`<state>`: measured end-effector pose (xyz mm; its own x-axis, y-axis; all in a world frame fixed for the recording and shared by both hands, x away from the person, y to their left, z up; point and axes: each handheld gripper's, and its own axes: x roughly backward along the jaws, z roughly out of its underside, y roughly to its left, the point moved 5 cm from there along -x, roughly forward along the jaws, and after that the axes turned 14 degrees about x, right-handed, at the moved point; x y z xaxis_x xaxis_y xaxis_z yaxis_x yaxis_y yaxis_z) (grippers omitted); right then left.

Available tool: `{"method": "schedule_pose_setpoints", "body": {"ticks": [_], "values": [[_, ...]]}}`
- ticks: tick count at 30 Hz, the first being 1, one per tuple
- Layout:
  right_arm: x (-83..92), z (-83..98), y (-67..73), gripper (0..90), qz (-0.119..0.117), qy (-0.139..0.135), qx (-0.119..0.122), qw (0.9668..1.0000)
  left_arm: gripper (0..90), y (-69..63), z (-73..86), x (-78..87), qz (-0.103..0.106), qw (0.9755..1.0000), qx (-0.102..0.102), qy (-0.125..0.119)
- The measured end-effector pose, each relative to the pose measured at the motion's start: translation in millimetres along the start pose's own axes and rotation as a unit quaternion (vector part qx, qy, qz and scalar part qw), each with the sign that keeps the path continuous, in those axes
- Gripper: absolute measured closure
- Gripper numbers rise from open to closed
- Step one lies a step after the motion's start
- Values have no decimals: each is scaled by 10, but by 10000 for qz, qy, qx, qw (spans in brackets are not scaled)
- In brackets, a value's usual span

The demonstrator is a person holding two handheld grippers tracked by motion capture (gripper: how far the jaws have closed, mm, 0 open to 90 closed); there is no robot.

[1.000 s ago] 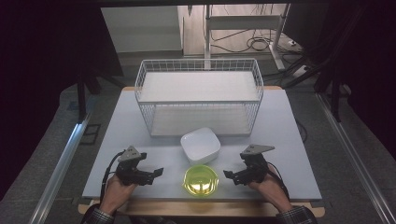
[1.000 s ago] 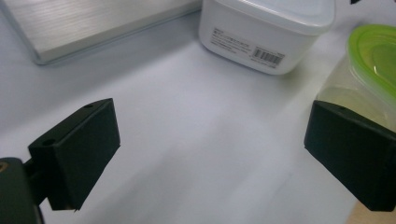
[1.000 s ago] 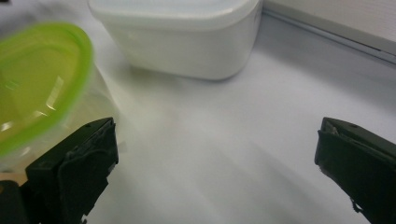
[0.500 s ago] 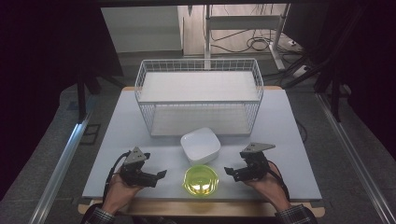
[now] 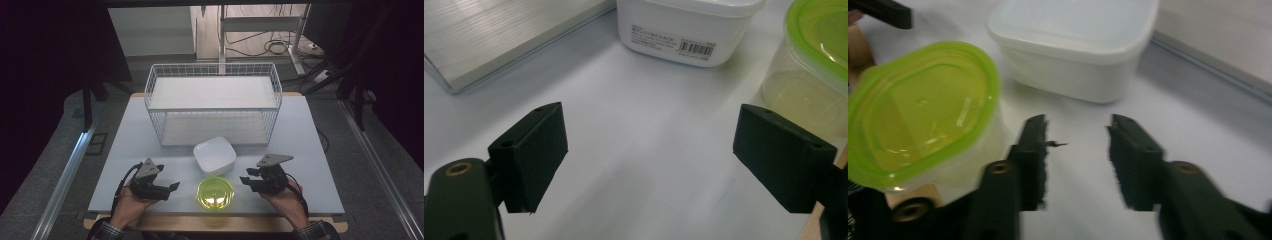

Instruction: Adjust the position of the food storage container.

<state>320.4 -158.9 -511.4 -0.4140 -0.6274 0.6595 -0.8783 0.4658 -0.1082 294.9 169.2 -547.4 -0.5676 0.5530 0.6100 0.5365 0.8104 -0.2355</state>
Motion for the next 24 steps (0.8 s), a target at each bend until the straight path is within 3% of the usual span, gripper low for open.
{"method": "schedule_pose_setpoints", "body": {"ticks": [6,9,14,23,24], "values": [[38,-172,190,886,-185,-121,367,9991,152,18,-10,16,-44,9999,48,-91],[33,-223,248,890,-257,-138,427,9987,156,23,-13,19,-61,9999,57,-114],[-79,-373,448,890,-622,-216,596,9961,158,44,-27,24,-108,9998,73,-177],[-290,-551,750,889,-1108,-206,877,9898,158,63,-28,16,-183,9996,59,-191],[-360,-598,831,889,-1217,-194,966,9877,158,65,-25,12,-208,9996,53,-178]]}}
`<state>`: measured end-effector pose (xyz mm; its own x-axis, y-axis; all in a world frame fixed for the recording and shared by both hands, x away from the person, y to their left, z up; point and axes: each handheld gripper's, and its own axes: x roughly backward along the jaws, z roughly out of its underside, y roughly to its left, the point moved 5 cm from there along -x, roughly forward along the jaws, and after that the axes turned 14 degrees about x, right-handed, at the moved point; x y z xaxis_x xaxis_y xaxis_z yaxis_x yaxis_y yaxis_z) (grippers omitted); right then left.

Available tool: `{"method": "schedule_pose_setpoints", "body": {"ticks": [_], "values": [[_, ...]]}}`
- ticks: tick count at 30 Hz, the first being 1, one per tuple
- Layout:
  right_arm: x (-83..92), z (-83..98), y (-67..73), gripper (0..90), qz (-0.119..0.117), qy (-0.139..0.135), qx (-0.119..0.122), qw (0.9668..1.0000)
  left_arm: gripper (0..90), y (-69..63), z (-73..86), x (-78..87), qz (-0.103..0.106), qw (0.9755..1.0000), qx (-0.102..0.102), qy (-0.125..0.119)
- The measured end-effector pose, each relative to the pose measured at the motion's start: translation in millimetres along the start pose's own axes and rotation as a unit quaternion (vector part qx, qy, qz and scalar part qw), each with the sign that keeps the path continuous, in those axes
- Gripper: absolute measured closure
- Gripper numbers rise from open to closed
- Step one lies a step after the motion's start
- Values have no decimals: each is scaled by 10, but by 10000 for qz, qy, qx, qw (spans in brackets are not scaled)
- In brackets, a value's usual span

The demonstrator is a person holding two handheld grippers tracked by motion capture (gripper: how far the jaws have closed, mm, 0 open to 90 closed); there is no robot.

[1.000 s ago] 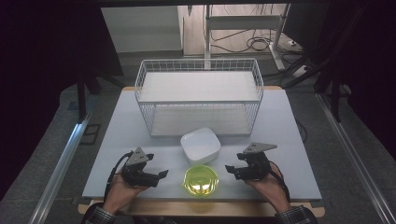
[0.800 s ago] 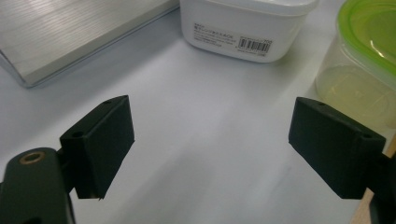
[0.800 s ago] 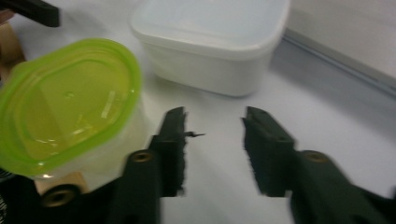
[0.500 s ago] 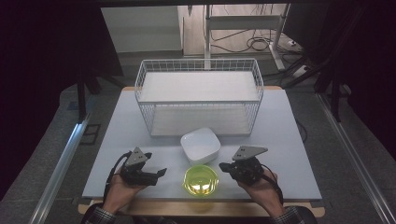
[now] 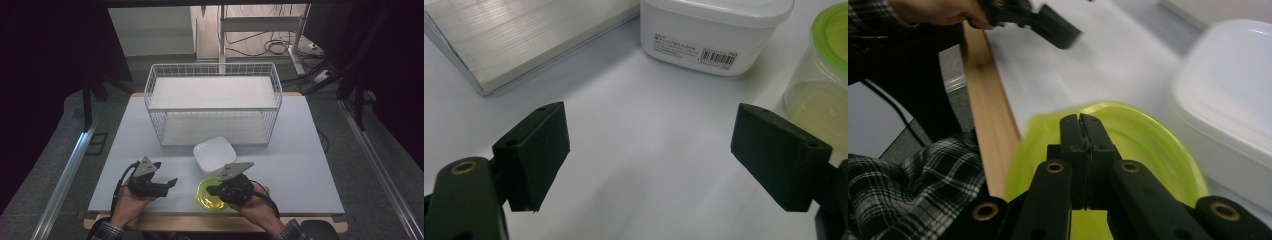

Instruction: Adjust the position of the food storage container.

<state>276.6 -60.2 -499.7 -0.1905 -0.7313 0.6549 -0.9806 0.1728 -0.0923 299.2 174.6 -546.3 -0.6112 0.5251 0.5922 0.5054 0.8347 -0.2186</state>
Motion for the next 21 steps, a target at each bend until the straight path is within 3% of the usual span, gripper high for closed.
{"method": "schedule_pose_setpoints", "body": {"ticks": [7,13,21], "values": [[-286,-204,111,889,-232,104,233,9994,158,10,9,0,-57,10000,-23,14],[-500,-223,125,890,-322,360,194,9986,158,8,12,1,-70,10000,-60,24],[-391,-116,98,890,-391,506,138,9979,157,-1,18,-4,-94,9999,-114,53]]}}
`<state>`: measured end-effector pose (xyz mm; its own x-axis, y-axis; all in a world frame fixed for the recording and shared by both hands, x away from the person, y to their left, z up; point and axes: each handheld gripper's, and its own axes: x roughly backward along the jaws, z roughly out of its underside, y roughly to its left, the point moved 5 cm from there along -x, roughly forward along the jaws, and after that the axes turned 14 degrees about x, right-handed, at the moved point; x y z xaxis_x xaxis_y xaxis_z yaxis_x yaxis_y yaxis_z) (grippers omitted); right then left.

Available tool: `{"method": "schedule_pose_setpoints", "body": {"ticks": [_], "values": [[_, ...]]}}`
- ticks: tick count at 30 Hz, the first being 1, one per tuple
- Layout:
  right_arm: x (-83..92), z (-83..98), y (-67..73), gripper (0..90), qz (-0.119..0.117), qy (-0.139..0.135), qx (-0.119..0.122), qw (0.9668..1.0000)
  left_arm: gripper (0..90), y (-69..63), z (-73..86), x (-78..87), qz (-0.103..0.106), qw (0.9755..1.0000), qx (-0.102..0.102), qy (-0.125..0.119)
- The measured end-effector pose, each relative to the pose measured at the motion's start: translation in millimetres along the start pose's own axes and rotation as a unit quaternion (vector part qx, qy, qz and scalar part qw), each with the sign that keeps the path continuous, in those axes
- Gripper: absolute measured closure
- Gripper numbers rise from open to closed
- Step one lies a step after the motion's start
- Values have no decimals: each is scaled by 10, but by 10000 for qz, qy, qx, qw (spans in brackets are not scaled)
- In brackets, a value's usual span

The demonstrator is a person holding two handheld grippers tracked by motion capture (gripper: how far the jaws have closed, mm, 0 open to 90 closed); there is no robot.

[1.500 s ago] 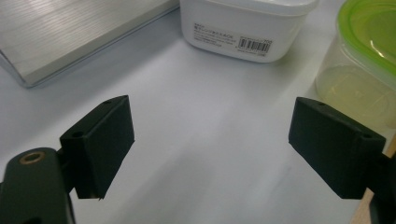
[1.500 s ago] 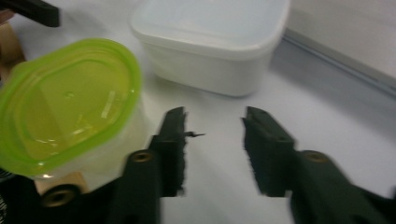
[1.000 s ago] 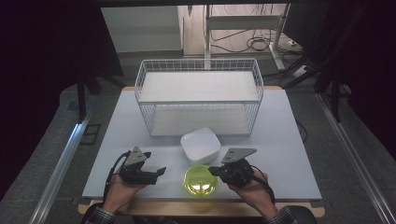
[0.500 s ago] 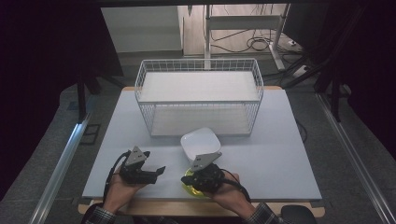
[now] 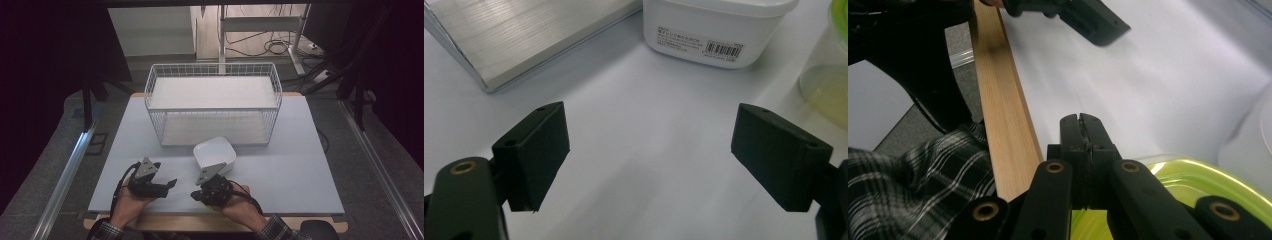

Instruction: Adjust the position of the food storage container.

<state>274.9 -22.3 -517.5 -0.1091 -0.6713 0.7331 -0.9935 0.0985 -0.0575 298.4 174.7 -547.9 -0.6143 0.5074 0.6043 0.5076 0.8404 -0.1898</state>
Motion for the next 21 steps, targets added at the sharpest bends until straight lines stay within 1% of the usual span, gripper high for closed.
{"method": "schedule_pose_setpoints", "body": {"ticks": [8,10,13,17,21], "values": [[214,206,-43,889,156,141,-167,9996,156,-4,3,-10,-18,10000,-27,18],[270,272,-60,889,229,196,-209,9993,157,-7,6,-12,-26,10000,-33,29],[358,375,-110,889,358,164,-295,9988,156,-9,7,-16,-36,10000,-41,39],[482,498,-171,888,515,181,-493,9973,157,-15,10,-20,-54,9999,-71,62],[590,605,-224,887,652,200,-613,9958,156,-19,13,-23,-61,9999,-77,74]]}}
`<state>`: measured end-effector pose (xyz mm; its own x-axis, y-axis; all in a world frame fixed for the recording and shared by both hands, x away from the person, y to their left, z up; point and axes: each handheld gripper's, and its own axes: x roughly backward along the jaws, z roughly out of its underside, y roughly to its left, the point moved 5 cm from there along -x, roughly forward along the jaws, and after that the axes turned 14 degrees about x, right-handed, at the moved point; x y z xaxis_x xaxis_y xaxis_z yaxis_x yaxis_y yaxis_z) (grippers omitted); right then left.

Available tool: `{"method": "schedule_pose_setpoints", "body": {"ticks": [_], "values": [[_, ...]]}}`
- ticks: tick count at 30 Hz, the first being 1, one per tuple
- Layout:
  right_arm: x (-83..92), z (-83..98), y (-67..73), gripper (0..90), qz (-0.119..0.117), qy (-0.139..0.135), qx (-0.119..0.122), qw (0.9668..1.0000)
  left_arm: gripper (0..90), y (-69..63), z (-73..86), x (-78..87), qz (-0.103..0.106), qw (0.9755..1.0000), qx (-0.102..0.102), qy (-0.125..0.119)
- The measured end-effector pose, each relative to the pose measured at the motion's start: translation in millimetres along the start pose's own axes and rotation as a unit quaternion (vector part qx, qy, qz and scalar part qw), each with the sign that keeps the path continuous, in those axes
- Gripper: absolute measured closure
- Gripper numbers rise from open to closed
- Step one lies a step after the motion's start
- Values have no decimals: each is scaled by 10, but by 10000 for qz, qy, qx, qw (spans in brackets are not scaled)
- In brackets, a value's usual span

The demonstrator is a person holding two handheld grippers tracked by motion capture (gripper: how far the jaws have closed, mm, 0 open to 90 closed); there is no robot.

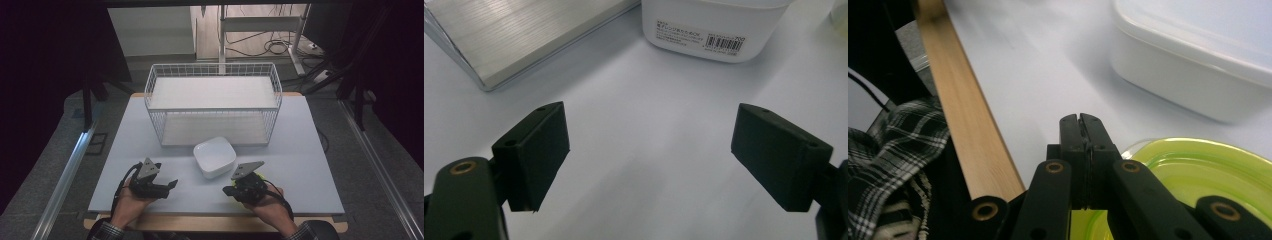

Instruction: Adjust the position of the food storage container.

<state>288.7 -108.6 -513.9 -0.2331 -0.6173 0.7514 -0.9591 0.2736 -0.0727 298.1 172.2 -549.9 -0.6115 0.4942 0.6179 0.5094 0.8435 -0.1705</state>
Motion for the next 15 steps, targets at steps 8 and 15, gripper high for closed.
{"method": "schedule_pose_setpoints", "body": {"ticks": [8,15], "values": [[195,217,-220,883,379,16,-277,9989,156,-1,4,-6,-21,10000,4,26],[346,387,-423,877,640,46,-513,9966,157,3,5,-9,-23,10000,4,41]]}}
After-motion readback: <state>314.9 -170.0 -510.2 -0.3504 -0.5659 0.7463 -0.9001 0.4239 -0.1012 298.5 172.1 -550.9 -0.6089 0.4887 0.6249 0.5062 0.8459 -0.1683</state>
